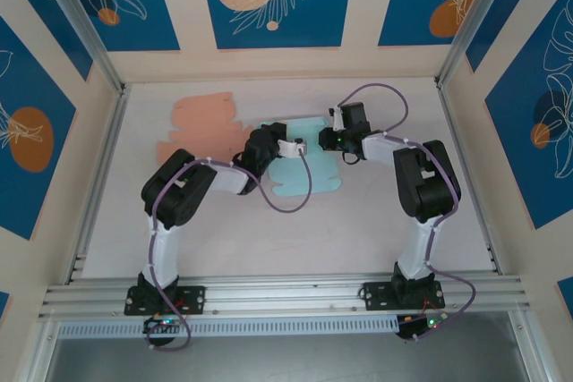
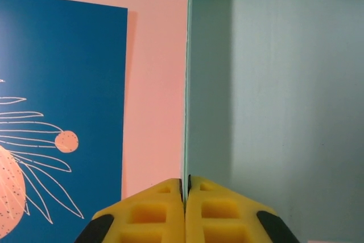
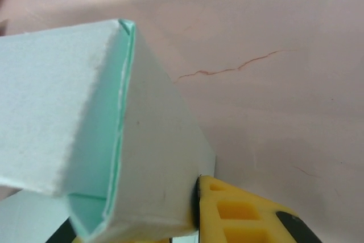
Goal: Fold the paper box
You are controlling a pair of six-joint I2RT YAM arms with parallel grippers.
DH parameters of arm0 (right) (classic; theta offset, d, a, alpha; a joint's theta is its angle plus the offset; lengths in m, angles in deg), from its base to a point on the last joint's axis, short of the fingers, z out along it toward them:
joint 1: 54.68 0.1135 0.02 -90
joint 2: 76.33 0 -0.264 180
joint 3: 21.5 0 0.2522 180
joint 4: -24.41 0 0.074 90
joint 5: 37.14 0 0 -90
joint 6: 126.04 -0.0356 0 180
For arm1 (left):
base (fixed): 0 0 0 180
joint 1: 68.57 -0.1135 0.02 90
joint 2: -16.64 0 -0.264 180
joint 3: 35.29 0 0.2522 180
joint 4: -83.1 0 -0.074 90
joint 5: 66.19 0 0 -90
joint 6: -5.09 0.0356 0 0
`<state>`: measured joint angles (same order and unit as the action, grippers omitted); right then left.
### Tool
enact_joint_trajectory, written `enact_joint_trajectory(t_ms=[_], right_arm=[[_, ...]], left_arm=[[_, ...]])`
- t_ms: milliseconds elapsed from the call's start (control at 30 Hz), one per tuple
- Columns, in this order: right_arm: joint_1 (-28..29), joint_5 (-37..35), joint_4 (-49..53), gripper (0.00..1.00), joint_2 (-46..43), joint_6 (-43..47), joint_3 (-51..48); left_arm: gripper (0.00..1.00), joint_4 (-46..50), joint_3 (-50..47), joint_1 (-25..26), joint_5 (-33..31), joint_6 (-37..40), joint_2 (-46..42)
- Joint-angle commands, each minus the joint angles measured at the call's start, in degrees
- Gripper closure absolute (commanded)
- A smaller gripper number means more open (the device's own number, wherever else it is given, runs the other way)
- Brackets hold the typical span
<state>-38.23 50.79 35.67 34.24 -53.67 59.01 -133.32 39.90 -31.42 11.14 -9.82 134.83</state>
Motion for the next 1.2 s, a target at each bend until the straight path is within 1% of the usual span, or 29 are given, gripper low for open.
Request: enact_joint_trajectory(t_ms=[0,133,167,200,267,300,400,433,467,500,567,600,667,733,767,833,900,967,1067,1167], right_arm=[[2.05,-5.93,-0.42,0.83,-1.7,0.79,-0.78],[3.97,-11.11,1.71,0.89,-2.6,1.89,-0.91],[4.52,-12.13,2.09,0.89,-2.98,2.05,-1.06],[4.93,-12.79,2.6,0.91,-3.38,2.14,-1.09],[6.07,-14.9,3.93,0.91,-4.56,2.27,-1.17],[6.56,-15.63,4.9,0.91,-5.11,2.15,-1.01],[7.89,-18.05,9.23,0.91,-7.24,1.54,-0.47],[8.44,-18.76,10.42,0.91,-8.18,1.17,-0.61],[8.96,-19.37,11.33,0.91,-9.12,1.01,-0.96],[9.54,-19.94,12.03,0.91,-10.09,0.75,-1.29],[10.64,-21.07,13.33,0.91,-12.15,0.13,-2.25],[11.16,-21.33,13.84,0.91,-13.0,-0.18,-2.69],[12.24,-21.88,15.49,0.91,-15.37,-1.37,-3.5],[13.45,-22.57,17.06,0.91,-17.58,-2.35,-4.04],[14.33,-23.46,17.93,0.91,-18.55,-2.72,-4.16],[15.58,-24.94,19.88,0.91,-19.95,-3.44,-4.1],[16.3,-25.27,21.4,0.92,-20.8,-4.37,-3.9],[16.84,-25.46,22.64,0.94,-21.43,-5.39,-3.66],[17.73,-26.39,23.5,0.94,-21.8,-5.79,-3.55],[17.93,-26.9,24.25,0.94,-21.93,-6.35,-3.22]], left_arm=[[0.71,8.14,0.36,1.09,3.22,-9.5,-4.94],[0.37,12.96,-1.64,1.27,7.17,-19.09,-13.85],[0.3,13.86,-2.2,1.18,7.62,-21.63,-16.32],[0.26,14.17,-2.88,1.19,7.97,-23.59,-18.23],[0.15,14.59,-4.54,1.19,8.53,-28.18,-22.87],[0.11,14.95,-5.01,1.09,8.07,-30.29,-24.62],[0.06,17.78,-5.84,0.64,1.57,-40.32,-30.81],[0.0,21.08,-5.42,0.03,-1.35,-46.2,-33.16],[0.0,26.13,-4.84,-0.95,-3.08,-52.89,-35.58],[0.0,31.26,-4.06,-2.42,-3.49,-57.97,-37.57],[0.0,40.89,-3.8,-5.9,-2.16,-71.54,-41.6],[0.0,43.4,-4.38,-7.65,-0.73,-75.91,-42.98],[0.0,47.63,-6.12,-12.84,4.31,-84.99,-45.19],[0.0,50.21,-6.88,-17.65,12.21,-90.74,-45.95],[0.0,50.59,-7.17,-19.41,16.1,-92.51,-46.16],[0.0,50.47,-7.08,-21.04,22.76,-93.91,-45.84],[0.0,50.56,-5.98,-21.24,26.64,-94.21,-44.64],[0.0,52.84,-3.53,-21.26,29.02,-93.71,-42.21],[0.0,55.35,-1.5,-21.25,32.56,-93.02,-39.72],[0.0,56.59,-0.9,-21.24,33.8,-92.47,-38.77]])
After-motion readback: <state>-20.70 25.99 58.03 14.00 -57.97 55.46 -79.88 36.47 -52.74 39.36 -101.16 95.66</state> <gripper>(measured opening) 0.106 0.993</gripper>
